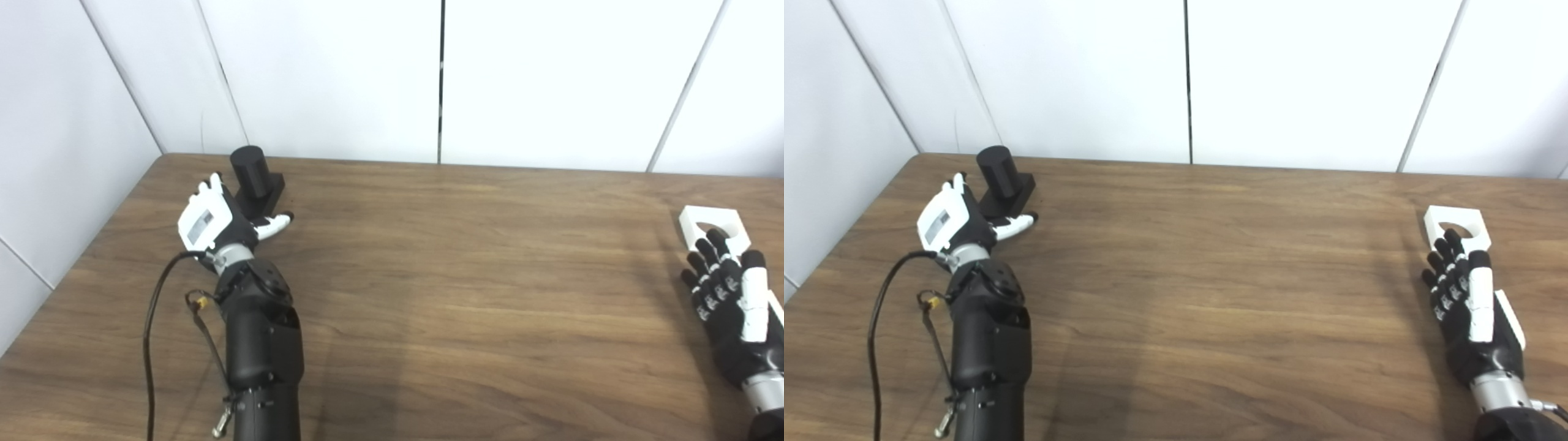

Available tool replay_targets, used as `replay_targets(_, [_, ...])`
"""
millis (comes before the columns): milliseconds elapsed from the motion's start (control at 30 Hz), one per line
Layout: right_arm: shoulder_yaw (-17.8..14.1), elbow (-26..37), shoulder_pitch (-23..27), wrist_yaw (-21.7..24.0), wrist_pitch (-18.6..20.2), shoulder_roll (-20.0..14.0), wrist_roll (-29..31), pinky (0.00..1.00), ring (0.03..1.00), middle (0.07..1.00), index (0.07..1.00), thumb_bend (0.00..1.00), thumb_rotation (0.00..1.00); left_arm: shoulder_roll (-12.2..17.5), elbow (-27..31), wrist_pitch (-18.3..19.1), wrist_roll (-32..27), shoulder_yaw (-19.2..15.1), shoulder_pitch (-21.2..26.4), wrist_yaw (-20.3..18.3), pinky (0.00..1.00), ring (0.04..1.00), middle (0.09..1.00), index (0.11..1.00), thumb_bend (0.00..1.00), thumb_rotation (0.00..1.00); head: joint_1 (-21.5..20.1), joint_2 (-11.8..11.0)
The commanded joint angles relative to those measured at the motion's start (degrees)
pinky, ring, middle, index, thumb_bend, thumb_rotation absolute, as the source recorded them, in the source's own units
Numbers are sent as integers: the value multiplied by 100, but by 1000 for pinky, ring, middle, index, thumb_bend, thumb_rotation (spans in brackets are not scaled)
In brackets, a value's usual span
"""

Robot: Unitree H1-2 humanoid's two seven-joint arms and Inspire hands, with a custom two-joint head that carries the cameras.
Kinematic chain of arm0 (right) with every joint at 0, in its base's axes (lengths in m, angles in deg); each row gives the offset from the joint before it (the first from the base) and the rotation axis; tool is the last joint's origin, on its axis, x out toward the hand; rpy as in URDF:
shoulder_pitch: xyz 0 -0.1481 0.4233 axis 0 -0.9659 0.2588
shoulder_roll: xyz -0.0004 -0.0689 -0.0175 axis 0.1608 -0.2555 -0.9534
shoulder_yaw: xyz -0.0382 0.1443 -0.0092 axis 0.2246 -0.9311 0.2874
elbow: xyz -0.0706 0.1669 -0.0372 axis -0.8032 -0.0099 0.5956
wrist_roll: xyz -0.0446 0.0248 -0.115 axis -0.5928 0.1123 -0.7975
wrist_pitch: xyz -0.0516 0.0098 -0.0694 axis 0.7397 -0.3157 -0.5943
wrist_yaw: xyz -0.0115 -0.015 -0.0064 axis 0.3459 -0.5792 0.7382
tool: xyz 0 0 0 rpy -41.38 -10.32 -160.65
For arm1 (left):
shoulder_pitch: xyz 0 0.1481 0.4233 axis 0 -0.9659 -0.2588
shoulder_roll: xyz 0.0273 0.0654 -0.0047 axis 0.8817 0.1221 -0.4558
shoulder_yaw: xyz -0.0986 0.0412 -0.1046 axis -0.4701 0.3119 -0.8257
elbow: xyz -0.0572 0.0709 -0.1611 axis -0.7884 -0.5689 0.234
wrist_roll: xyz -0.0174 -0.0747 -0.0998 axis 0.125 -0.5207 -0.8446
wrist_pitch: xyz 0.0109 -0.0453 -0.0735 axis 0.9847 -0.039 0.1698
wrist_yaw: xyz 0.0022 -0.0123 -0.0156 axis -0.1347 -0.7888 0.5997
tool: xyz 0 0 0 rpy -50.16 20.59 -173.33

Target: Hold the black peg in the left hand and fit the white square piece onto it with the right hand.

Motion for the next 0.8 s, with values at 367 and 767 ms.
replay_targets(367, [-4, 97, 105, 116, -125, -184, 20, 1000, 1000, 1000, 1000, 617, 1000, 141, -524, -8, 490, -560, 758, -250, 976, 1000, 1000, 921, 836, 383, 72, 8])
replay_targets(767, [-8, 249, 36, 152, -20, -183, 68, 1000, 1000, 1000, 1000, 622, 1000, 297, -1388, -8, 770, -808, 1247, -435, 989, 1000, 1000, 984, 820, 385, 40, 30])
